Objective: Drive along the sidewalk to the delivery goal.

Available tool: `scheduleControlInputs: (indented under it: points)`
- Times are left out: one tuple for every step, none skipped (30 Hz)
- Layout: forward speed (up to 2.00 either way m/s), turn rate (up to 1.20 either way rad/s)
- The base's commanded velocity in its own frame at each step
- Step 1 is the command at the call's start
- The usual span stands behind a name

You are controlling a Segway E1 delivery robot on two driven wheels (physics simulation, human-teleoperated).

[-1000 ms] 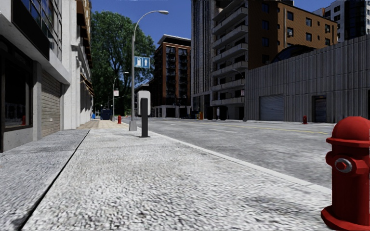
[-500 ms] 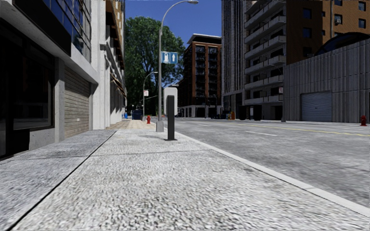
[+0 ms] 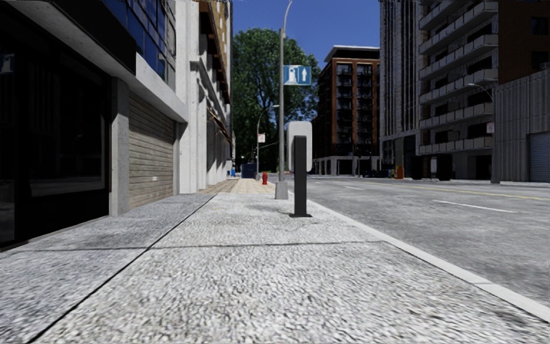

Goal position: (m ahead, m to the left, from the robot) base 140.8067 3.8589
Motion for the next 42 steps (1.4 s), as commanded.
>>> scheduleControlInputs:
  points:
    - [2.00, 0.45]
    - [2.00, 0.45]
    - [2.00, 0.45]
    - [2.00, 0.45]
    - [2.00, 0.45]
    - [2.00, 0.45]
    - [2.00, 0.45]
    - [2.00, 0.45]
    - [2.00, 0.45]
    - [2.00, 0.45]
    - [2.00, 0.45]
    - [2.00, 0.45]
    - [2.00, 0.45]
    - [2.00, 0.00]
    - [2.00, 0.00]
    - [2.00, 0.00]
    - [2.00, 0.00]
    - [2.00, 0.00]
    - [2.00, 0.00]
    - [2.00, 0.00]
    - [2.00, 0.00]
    - [2.00, 0.00]
    - [2.00, 0.00]
    - [2.00, 0.00]
    - [2.00, 0.00]
    - [2.00, 0.00]
    - [2.00, 0.00]
    - [2.00, 0.00]
    - [2.00, 0.00]
    - [2.00, 0.00]
    - [2.00, 0.00]
    - [2.00, 0.00]
    - [2.00, 0.00]
    - [2.00, 0.00]
    - [2.00, 0.00]
    - [2.00, 0.00]
    - [2.00, 0.00]
    - [2.00, 0.00]
    - [2.00, 0.00]
    - [2.00, 0.00]
    - [2.00, 0.00]
    - [2.00, 0.00]
